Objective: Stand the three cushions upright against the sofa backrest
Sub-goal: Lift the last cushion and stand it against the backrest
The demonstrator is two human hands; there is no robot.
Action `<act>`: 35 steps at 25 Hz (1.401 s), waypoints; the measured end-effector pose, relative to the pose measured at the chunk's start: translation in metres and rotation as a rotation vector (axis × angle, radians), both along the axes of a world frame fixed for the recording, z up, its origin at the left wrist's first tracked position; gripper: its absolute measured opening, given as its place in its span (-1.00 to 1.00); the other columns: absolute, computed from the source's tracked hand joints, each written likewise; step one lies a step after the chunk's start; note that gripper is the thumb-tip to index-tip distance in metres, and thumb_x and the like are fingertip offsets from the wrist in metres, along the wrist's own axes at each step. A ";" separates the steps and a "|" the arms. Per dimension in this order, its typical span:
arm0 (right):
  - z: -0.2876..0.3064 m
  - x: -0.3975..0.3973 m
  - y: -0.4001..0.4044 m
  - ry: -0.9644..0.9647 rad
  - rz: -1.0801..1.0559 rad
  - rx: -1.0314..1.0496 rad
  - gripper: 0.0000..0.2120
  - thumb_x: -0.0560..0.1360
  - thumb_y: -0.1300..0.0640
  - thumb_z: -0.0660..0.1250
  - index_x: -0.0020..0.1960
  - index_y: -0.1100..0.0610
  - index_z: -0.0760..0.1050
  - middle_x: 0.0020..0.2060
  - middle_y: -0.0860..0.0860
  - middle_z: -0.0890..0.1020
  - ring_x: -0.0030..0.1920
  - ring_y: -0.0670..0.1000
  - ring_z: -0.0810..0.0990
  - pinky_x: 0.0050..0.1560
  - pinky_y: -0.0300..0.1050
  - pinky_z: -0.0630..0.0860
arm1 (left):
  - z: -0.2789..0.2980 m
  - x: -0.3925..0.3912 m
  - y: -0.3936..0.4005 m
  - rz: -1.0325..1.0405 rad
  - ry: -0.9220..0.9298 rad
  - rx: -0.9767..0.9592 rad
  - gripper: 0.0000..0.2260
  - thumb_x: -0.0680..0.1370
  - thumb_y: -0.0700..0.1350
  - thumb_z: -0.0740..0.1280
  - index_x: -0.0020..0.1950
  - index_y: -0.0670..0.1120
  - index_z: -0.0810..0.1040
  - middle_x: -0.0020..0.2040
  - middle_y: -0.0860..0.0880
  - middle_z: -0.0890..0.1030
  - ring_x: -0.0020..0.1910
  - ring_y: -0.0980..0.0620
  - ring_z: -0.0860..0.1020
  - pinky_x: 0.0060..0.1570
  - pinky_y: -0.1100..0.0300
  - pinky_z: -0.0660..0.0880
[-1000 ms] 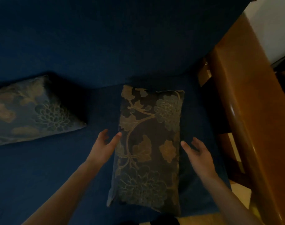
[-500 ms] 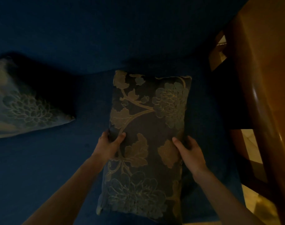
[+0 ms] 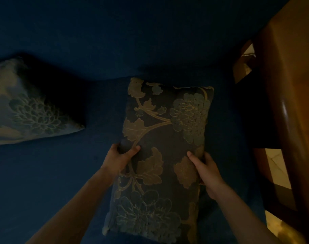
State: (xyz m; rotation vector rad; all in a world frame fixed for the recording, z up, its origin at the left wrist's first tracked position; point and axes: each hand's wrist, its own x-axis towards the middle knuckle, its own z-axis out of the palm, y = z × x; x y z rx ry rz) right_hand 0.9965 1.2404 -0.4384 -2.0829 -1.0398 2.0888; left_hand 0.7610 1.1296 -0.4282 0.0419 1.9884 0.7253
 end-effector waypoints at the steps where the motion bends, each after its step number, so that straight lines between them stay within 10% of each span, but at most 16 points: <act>1: 0.001 0.000 -0.001 0.009 0.005 0.009 -0.39 0.45 -0.15 0.39 0.44 -0.08 0.31 0.20 -0.04 0.50 0.05 -0.03 0.49 -0.10 -0.08 0.45 | 0.001 -0.001 -0.001 0.015 -0.001 0.007 -0.33 0.43 0.02 0.48 0.46 -0.14 0.32 0.30 -0.08 0.49 0.03 0.03 0.50 -0.27 0.34 0.42; 12: 0.046 -0.025 0.028 -0.016 0.391 0.400 -0.44 0.44 -0.18 0.39 0.39 -0.20 0.32 0.02 -0.31 0.49 0.16 -0.08 0.52 0.16 -0.04 0.47 | 0.011 0.032 -0.045 0.405 -0.237 0.136 -0.38 0.40 -0.01 0.50 0.38 -0.08 0.36 0.18 -0.07 0.57 0.05 -0.04 0.59 -0.18 0.03 0.57; 24: 0.126 -0.124 0.103 -0.095 1.092 0.904 -0.45 0.50 -0.14 0.32 0.45 -0.11 0.28 0.28 0.06 0.51 0.26 0.16 0.49 0.19 0.12 0.44 | -0.005 0.069 0.003 0.997 -0.633 0.526 -0.56 0.47 -0.13 0.44 0.34 -0.10 0.49 0.22 -0.17 0.63 0.18 -0.21 0.60 0.07 -0.19 0.58; 35: 0.148 -0.232 0.134 -0.296 1.464 1.272 -0.56 0.57 -0.09 0.23 0.43 -0.13 0.28 0.27 0.14 0.48 0.22 0.28 0.47 0.17 0.24 0.41 | -0.012 0.036 0.084 1.089 -0.801 0.587 -0.49 0.50 -0.06 0.40 0.43 -0.08 0.38 0.33 -0.22 0.52 0.22 -0.27 0.55 0.05 -0.23 0.57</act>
